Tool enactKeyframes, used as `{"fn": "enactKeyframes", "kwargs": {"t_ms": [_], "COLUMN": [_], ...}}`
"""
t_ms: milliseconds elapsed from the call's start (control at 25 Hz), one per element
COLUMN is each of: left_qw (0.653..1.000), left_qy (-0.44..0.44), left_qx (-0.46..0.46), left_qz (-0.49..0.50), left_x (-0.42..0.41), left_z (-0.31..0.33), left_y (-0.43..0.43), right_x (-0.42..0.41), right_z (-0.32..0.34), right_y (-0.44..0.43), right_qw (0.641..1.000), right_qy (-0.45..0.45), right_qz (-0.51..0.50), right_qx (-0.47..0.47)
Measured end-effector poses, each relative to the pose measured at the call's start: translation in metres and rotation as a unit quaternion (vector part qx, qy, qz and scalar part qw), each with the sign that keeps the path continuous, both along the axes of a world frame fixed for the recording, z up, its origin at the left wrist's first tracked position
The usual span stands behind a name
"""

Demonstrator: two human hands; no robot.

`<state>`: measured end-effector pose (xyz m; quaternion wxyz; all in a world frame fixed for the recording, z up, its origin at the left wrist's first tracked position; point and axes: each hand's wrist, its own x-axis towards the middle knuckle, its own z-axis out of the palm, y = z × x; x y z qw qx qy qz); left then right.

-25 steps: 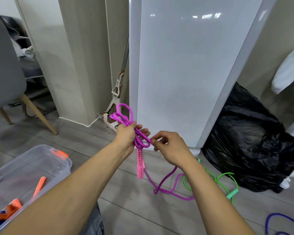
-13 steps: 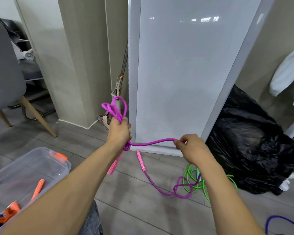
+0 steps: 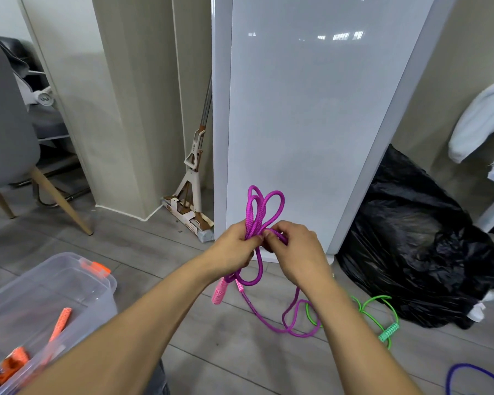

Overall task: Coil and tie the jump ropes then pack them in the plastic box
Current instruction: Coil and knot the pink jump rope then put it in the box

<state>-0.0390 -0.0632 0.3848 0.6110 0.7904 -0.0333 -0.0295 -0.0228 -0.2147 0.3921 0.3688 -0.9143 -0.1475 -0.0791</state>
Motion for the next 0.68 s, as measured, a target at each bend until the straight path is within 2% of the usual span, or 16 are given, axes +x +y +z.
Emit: {"fn": "enactKeyframes", "kwargs": {"t_ms": [160, 240, 320, 480, 560, 680], "left_qw": [0.991, 0.987, 0.994, 0.995, 0.980, 0.939], "left_qy": [0.011, 0.015, 0.015, 0.033, 0.031, 0.021], "left_qx": [0.122, 0.146, 0.105, -0.061, -0.084, -0.105], "left_qz": [-0.049, -0.059, -0.038, 0.078, 0.176, 0.328], "left_x": [-0.001, -0.001, 0.000, 0.011, 0.021, 0.034], "left_z": [0.001, 0.002, 0.001, -0.008, -0.016, -0.027], "left_y": [0.010, 0.014, 0.016, 0.018, 0.022, 0.045], "right_x": [-0.002, -0.002, -0.001, 0.006, 0.014, 0.023], "right_z": [0.003, 0.002, 0.001, -0.004, -0.008, -0.001], "right_y": [-0.001, 0.000, 0.001, -0.016, -0.035, -0.057], "right_qw": [0.999, 0.999, 0.998, 0.997, 0.997, 0.990], "right_qy": [-0.003, 0.012, 0.029, 0.059, 0.067, 0.140], "right_qz": [-0.031, -0.029, -0.013, -0.009, -0.026, 0.007], "right_qx": [-0.036, -0.040, -0.047, -0.052, -0.043, 0.007]}}
